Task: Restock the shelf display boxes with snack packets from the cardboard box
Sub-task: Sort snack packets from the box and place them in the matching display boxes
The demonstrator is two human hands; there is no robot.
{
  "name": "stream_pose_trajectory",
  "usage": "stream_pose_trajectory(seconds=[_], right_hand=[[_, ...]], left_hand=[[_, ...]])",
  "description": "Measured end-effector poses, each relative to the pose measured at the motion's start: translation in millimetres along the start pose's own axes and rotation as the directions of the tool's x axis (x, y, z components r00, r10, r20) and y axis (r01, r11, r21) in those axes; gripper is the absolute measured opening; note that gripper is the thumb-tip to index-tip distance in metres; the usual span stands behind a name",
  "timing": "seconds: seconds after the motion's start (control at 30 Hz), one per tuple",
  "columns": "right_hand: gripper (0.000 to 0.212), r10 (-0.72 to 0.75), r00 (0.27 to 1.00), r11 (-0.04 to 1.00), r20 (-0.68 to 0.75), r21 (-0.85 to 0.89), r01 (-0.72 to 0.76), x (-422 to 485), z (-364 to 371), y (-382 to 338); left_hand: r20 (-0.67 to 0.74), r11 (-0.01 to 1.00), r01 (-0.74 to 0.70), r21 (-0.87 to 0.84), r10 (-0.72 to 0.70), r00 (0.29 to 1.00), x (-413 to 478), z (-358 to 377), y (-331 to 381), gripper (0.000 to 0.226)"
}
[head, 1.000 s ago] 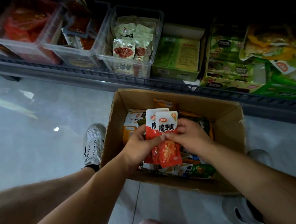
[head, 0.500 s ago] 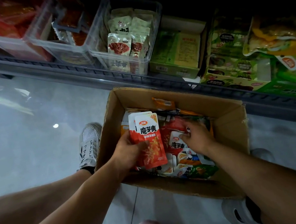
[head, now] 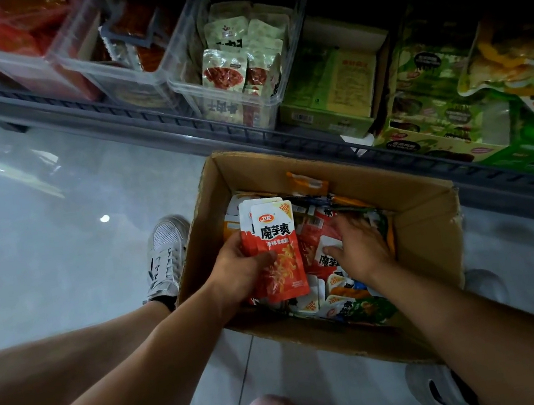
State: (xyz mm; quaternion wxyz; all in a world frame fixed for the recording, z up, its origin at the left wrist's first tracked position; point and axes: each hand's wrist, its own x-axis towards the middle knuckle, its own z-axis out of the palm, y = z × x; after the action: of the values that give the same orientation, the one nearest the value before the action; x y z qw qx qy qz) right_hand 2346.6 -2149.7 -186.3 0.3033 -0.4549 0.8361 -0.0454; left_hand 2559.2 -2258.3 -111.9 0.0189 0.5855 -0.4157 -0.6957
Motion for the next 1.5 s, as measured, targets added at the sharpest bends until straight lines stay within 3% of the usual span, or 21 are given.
stream_pose_trajectory(seconds=[0.17,0.27,0.37,0.47,0.53,0.6,0.7,0.83,0.9,1.03,1.17,1.33,1.4,1.5], right_hand=[[0.069,0.059,0.998,0.997,-0.002,-0.046,-0.059,1.5,-12.7,-7.7],[0.041,0.096,0.99,0.969,0.108,0.217,-0.117,3.6,-17.0,-5.2],[0.011,0.12,0.97,0.85,0.212,0.483,-0.211,1.9,-25.9,-2.8],[0.021,0.142,0.958,0.824,0.249,0.507,-0.254,-3.8,-38.1,0.2],[0.027,0.163,0.969,0.852,0.184,0.469,-0.232,-7.4,-46.7,3.3],[0.025,0.091,0.982,0.866,0.164,0.474,-0.16,-15.9,-58.9,0.9],[0.018,0.003,0.991,0.847,0.133,0.526,-0.073,-31.0,-76.2,-0.8],[0.021,-0.012,0.996,0.827,0.084,0.56,-0.037,-45.2,-90.9,-1.7],[0.021,0.008,0.995,0.78,0.101,0.622,-0.07,-49.6,-95.8,-2.7],[0.027,0.102,0.978,0.547,0.182,0.811,-0.208,-57.1,-100.0,-4.4],[0.015,0.14,0.981,0.612,0.136,0.767,-0.193,-59.2,-97.1,-15.6],[0.044,0.149,0.97,0.514,0.19,0.823,-0.24,-62.7,-88.2,-42.6],[0.055,0.104,0.979,0.566,0.178,0.799,-0.205,-66.0,-82.8,-51.2],[0.05,0.075,0.992,0.677,0.104,0.725,-0.127,-66.7,-74.3,-59.2]], left_hand=[[-0.001,1.0,0.003,0.002,-0.003,1.0,-1.1,-0.7,-0.2,0.054],[-0.004,1.0,0.001,0.012,-0.001,1.0,0.6,-2.1,-0.7,0.056],[-0.008,1.0,0.0,0.003,0.0,1.0,0.6,-2.7,-0.8,0.057],[-0.004,1.0,-0.003,-0.012,0.003,1.0,0.0,-2.5,-0.4,0.056],[-0.007,0.999,-0.009,-0.037,0.009,1.0,-0.7,-2.0,0.3,0.055],[-0.008,0.998,-0.022,-0.059,0.022,1.0,-2.4,-1.2,1.6,0.052],[0.001,0.996,-0.039,-0.083,0.039,0.999,-6.2,-0.8,3.2,0.05],[0.007,0.993,-0.049,-0.104,0.05,0.999,-9.9,-1.7,3.5,0.047],[0.013,0.993,-0.054,-0.107,0.056,0.998,-11.8,-2.6,4.1,0.048],[0.034,0.994,-0.051,-0.102,0.054,0.998,-14.7,-4.2,5.6,0.055],[0.055,0.994,-0.049,-0.097,0.054,0.997,-17.2,-0.8,7.5,0.057],[0.127,0.994,-0.047,-0.1,0.06,0.99,-18.4,4.9,6.4,0.057],[0.173,0.991,-0.055,-0.121,0.076,0.982,-18.3,6.8,7.0,0.053],[0.217,0.986,-0.066,-0.154,0.1,0.971,-17.7,8.7,10.1,0.053]])
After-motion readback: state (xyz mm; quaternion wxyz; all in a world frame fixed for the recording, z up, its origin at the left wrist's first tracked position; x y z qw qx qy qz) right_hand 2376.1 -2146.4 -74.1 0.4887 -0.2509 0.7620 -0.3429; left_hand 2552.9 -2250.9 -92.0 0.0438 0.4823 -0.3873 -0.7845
